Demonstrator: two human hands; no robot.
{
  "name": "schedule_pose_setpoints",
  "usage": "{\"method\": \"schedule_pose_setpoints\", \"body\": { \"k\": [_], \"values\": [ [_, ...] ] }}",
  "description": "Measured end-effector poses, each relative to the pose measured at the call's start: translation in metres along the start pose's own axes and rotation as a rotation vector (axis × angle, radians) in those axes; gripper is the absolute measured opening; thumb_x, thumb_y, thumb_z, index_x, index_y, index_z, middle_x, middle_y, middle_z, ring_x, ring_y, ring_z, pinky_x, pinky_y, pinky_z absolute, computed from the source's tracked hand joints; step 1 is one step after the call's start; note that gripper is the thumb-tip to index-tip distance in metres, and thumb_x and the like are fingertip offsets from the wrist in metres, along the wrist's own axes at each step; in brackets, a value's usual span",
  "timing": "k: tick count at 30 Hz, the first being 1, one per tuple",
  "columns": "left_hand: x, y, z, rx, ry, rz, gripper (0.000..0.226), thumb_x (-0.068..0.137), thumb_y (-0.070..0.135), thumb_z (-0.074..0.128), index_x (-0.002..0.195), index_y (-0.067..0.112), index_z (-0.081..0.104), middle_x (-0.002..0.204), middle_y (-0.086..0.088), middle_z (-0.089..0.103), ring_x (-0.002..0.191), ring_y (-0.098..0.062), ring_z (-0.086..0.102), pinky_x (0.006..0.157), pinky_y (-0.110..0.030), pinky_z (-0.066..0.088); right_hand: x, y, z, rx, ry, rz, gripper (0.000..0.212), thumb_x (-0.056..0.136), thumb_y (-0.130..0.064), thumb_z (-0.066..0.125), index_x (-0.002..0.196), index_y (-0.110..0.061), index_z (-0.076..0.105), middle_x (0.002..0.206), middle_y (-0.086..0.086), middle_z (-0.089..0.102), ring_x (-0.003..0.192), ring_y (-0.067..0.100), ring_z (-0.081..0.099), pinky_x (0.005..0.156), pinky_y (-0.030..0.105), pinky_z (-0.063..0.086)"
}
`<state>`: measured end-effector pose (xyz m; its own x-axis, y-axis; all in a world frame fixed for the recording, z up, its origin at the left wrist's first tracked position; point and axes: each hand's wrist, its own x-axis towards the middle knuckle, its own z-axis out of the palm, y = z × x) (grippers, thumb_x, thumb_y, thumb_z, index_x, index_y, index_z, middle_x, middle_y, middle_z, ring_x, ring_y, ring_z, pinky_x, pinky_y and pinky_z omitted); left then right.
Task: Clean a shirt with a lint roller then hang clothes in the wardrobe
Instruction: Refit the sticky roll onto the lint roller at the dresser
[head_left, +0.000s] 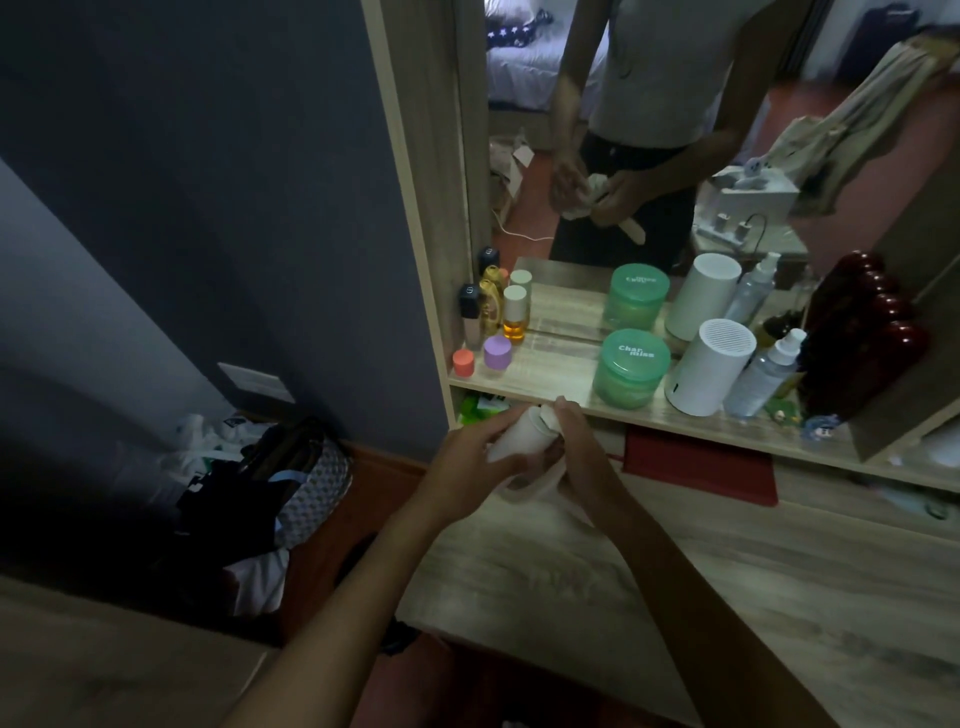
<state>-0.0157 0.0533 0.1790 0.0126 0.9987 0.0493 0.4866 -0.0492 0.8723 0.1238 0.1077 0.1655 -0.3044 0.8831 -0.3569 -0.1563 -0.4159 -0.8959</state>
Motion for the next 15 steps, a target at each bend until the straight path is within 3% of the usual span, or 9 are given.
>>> {"method": "schedule_pose_setpoints", "body": {
  "k": [3,7,11,13,15],
  "values": [
    [0.000,-0.002,0.001,0.065,0.027,0.004,0.062,0.076,0.031,0.078,0.134,0.029,0.054,0.125,0.013,0.063,0.113,0.001,0.057,0.092,-0.019,0.047,0.003,0.001,-0.005,0.074,-0.047,0.143,0.030,0.103,-0.032,0.038,0.086,-0.017,0.057,0.081,0.002,0.060,0.069,0.014,0.059,0.053,0.021,0.054],
    [0.001,-0.001,0.000,0.169,0.033,0.031,0.064,0.076,0.032,0.077,0.135,0.027,0.054,0.128,0.008,0.063,0.116,-0.003,0.056,0.095,-0.021,0.046,0.003,0.005,-0.003,0.129,-0.096,0.164,0.028,0.103,-0.027,0.037,0.086,-0.017,0.057,0.081,0.001,0.060,0.057,0.007,0.065,0.050,0.020,0.052],
    [0.001,0.001,-0.001,0.231,0.044,0.065,0.063,0.076,0.027,0.077,0.134,0.027,0.054,0.126,0.006,0.064,0.113,0.000,0.055,0.089,-0.007,0.041,0.002,0.011,0.002,0.162,-0.085,0.099,0.029,0.090,-0.042,0.056,0.099,-0.015,0.060,0.095,0.007,0.064,0.081,0.011,0.067,0.074,0.027,0.052],
    [-0.001,0.002,-0.001,0.256,0.054,0.080,0.061,0.077,0.027,0.075,0.134,0.029,0.054,0.123,0.008,0.066,0.107,0.005,0.054,0.081,0.004,0.034,0.005,0.013,-0.001,0.113,-0.083,0.092,0.024,0.095,-0.038,0.048,0.097,-0.017,0.061,0.094,0.005,0.065,0.083,0.011,0.066,0.076,0.029,0.050],
    [-0.001,0.001,0.000,0.284,0.060,0.089,0.061,0.078,0.026,0.074,0.135,0.031,0.052,0.122,0.008,0.066,0.107,0.002,0.056,0.079,0.005,0.033,0.006,0.012,-0.005,0.021,-0.112,0.119,0.028,0.101,-0.039,0.040,0.091,-0.023,0.061,0.091,-0.001,0.065,0.082,0.014,0.064,0.082,0.035,0.052]
  ]
}}
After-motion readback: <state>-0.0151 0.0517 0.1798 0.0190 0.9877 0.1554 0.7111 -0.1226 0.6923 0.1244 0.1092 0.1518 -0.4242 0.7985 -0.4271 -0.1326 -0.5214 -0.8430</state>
